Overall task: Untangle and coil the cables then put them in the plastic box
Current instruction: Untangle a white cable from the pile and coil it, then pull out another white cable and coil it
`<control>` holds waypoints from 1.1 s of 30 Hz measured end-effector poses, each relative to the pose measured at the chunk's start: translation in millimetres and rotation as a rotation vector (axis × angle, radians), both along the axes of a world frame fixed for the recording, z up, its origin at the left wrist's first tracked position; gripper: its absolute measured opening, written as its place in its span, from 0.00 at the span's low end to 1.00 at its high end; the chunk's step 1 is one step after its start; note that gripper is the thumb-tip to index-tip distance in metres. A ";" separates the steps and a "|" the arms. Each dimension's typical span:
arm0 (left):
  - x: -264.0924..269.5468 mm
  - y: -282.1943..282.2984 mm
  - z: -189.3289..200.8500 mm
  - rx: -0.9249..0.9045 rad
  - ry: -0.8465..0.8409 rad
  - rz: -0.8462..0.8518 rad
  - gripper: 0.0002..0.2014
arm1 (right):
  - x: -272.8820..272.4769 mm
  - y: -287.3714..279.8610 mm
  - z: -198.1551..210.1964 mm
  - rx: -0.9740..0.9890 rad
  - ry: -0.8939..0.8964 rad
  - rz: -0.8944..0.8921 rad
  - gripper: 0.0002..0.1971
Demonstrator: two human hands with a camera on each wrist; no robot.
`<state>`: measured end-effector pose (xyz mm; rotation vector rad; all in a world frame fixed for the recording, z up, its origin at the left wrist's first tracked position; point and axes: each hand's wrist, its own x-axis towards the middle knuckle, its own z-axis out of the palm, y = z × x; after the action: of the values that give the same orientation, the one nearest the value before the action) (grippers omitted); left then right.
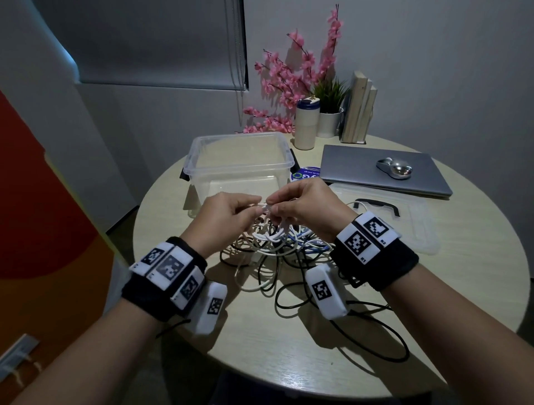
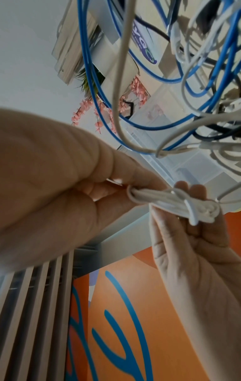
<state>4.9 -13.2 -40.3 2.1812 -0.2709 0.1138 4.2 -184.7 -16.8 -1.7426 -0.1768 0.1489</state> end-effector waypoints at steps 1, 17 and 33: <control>-0.9 3.5 -0.2 -0.054 0.063 0.008 0.14 | 0.0 0.7 -0.8 0.017 0.009 -0.001 0.06; -8.3 91.3 -25.1 -0.048 0.274 0.320 0.09 | -1.5 29.7 -24.5 -0.956 -0.263 0.246 0.01; -11.7 84.0 -32.3 0.377 0.253 0.372 0.17 | 17.1 21.0 -17.6 -0.996 -0.279 0.069 0.08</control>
<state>-6.8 70.9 -72.6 2.5697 0.2814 -0.0090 21.3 -163.8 -34.4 -2.7516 -0.4139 0.0359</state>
